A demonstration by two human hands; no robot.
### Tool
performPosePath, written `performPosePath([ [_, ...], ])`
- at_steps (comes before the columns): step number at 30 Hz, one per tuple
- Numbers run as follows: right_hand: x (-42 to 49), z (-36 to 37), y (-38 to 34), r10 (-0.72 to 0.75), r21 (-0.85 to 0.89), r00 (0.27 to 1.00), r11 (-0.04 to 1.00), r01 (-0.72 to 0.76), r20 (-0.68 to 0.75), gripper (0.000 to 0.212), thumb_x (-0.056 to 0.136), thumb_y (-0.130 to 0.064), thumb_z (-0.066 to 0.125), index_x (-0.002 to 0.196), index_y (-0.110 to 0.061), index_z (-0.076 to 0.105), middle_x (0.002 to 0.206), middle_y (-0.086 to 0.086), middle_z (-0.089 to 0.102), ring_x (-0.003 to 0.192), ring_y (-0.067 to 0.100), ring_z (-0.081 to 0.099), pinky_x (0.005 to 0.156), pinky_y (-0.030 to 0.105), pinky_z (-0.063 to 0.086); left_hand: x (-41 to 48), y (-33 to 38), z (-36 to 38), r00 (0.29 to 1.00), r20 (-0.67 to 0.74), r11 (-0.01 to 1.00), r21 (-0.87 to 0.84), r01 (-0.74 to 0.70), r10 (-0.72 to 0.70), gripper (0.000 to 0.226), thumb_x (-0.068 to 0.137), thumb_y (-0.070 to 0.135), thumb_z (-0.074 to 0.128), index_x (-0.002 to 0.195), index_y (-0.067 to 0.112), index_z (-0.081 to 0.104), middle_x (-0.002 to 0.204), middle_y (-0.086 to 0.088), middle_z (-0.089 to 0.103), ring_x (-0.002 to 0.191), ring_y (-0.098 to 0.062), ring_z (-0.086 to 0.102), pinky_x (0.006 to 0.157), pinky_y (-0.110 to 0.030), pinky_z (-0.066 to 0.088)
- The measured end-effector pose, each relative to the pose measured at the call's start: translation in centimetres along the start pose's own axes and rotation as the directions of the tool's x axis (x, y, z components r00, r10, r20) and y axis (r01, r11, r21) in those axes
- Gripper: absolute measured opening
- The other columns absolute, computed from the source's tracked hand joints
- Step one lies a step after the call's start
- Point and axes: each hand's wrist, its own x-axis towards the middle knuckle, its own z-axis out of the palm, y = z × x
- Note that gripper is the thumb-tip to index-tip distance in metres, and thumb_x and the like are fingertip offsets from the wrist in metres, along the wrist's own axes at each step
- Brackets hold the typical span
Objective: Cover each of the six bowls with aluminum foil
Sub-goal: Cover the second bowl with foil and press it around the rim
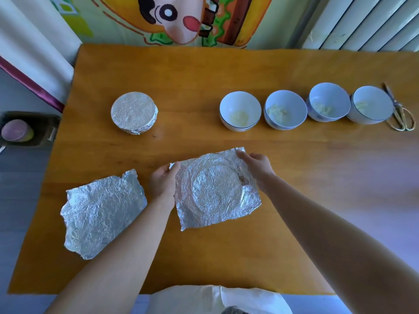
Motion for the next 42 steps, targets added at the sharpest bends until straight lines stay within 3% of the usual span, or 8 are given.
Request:
performPosePath([
  [7,0.6,0.3,1.7,-0.257,-0.168,0.953,0.959,0.23,-0.159,0.029,0.094,-0.032,0.062,0.072,-0.013,0.055,0.053,-0.008,0.044,0.048,0.007,0.035,0.046,0.023,0.03,0.5,0.0,1.1,0.996,-0.074,0.998,0.01,-0.057,0.058,0.024,0.103,0.029,0.053,0.095,0.008,0.063,0.078,0.003,0.057,0.077,-0.013,0.048,0.06,-0.02,0.038],
  [17,-0.8,-1.4,3.6,-0.143,-0.033,0.976,0.99,0.14,-0.166,0.051,0.096,-0.057,0.044,0.089,-0.008,0.056,0.076,0.0,0.053,0.07,0.016,0.047,0.067,0.032,0.04,-0.2,-2.2,-0.6,0.991,-0.037,0.991,0.04,0.13,-0.129,0.057,0.098,0.065,0.032,0.107,0.02,0.065,0.115,-0.001,0.065,0.105,-0.023,0.059,0.095,-0.043,0.047],
  [20,-2.0,-1.8,5.3,-0.021,-0.014,0.999,1.0,0.021,-0.041,0.068,0.083,-0.076,0.047,0.102,-0.013,0.064,0.087,0.004,0.064,0.077,0.02,0.057,0.075,0.034,0.048,-1.9,-3.4,-0.6,0.997,-0.005,0.99,0.12,0.075,-0.075,0.041,0.099,0.054,0.047,0.088,0.017,0.058,0.091,0.0,0.056,0.088,-0.019,0.049,0.08,-0.035,0.039],
  [22,-2.8,-1.4,6.2,-0.034,-0.042,0.999,0.999,0.034,-0.004,0.061,0.085,-0.07,0.053,0.092,-0.011,0.066,0.074,0.002,0.057,0.067,0.017,0.049,0.065,0.03,0.042,-2.8,-4.1,-0.3,1.0,0.007,0.988,0.154,-0.027,0.027,0.038,0.099,0.044,0.054,0.073,0.017,0.05,0.076,-0.003,0.049,0.077,-0.02,0.044,0.072,-0.033,0.033],
  [24,-3.5,-0.6,6.7,-0.094,-0.072,0.994,0.993,0.09,-0.058,0.05,0.09,-0.055,0.059,0.072,-0.009,0.055,0.063,0.003,0.05,0.06,0.016,0.044,0.055,0.031,0.037,-3.7,-4.2,-0.2,0.991,-0.003,0.981,0.146,-0.13,0.132,0.04,0.101,0.032,0.055,0.065,0.018,0.045,0.063,0.001,0.046,0.065,-0.018,0.043,0.065,-0.03,0.033],
  [26,-3.8,0.0,7.1,-0.141,-0.085,0.98,0.988,0.13,-0.142,0.055,0.086,-0.055,0.058,0.077,0.0,0.056,0.068,0.016,0.06,0.062,0.02,0.051,0.055,0.042,0.046,-4.2,-4.6,-0.3,0.976,-0.003,0.968,0.13,-0.215,0.217,0.042,0.101,0.028,0.053,0.061,0.017,0.043,0.053,0.004,0.041,0.052,-0.015,0.037,0.055,-0.03,0.032],
  [32,-4.8,-0.3,7.9,-0.27,-0.238,0.939,0.946,0.218,-0.215,0.046,0.093,-0.047,0.058,0.066,-0.014,0.041,0.057,0.004,0.045,0.054,0.024,0.047,0.055,0.049,0.048,-5.0,-6.0,-1.3,0.894,0.008,0.854,0.293,-0.43,0.448,0.043,0.096,0.047,0.041,0.062,0.022,0.036,0.053,0.0,0.036,0.05,-0.032,0.036,0.046,-0.044,0.034],
  [42,-5.5,-0.3,8.4,-0.323,-0.282,0.926,0.923,0.262,-0.195,0.05,0.094,-0.043,0.058,0.07,-0.001,0.045,0.058,0.004,0.044,0.056,0.019,0.037,0.054,0.034,0.031,-6.0,-7.1,-2.2,0.883,-0.009,0.818,0.381,-0.43,0.468,0.04,0.097,0.042,0.039,0.061,0.024,0.035,0.051,0.006,0.035,0.048,-0.014,0.03,0.05,-0.029,0.021],
])
